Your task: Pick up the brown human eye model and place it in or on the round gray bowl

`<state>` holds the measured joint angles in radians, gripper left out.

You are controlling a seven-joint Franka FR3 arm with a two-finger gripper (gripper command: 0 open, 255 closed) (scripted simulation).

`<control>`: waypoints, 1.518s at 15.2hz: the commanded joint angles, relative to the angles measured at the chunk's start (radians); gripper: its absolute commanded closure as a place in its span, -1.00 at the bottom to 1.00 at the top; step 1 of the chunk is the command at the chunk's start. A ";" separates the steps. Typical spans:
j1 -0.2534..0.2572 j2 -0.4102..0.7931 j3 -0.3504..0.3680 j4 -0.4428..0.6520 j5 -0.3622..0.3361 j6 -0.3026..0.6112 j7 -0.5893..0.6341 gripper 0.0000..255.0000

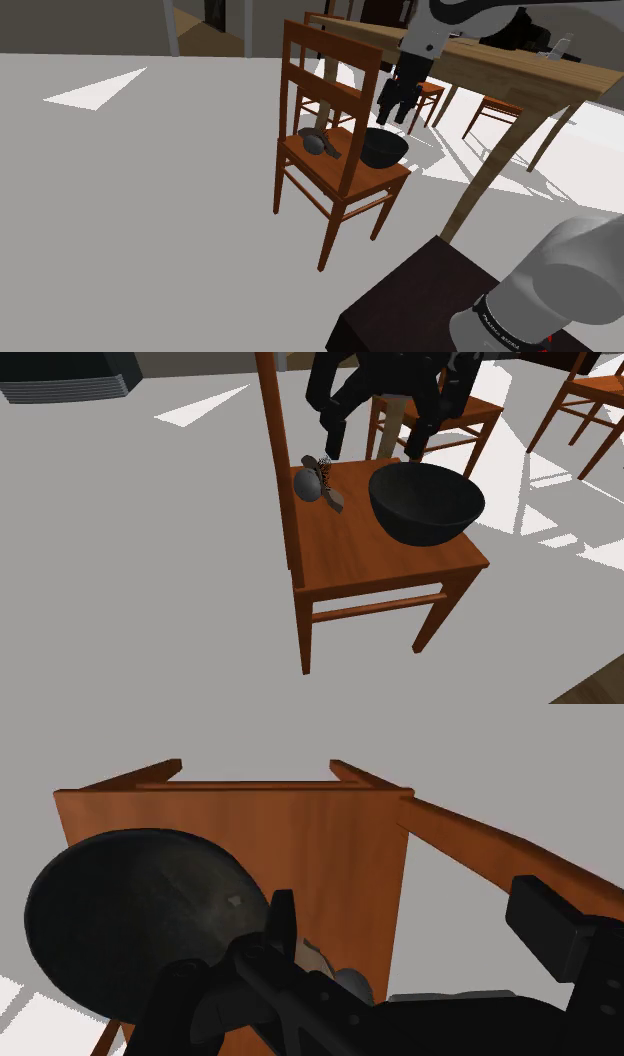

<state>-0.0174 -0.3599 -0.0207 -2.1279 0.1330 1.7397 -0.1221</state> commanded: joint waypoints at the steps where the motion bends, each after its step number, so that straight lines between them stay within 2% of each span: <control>1: 0.001 0.080 -0.002 0.046 0.004 0.033 -0.006 -1.00; 10: -0.002 0.430 -0.010 0.323 0.026 0.098 -0.029 -1.00; 18: -0.013 0.771 -0.009 0.693 0.044 0.062 -0.034 -1.00; 23: -0.009 0.779 -0.007 0.651 0.046 0.113 -0.037 -1.00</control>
<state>-0.0266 0.4145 -0.0282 -1.4705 0.1785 1.8411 -0.1581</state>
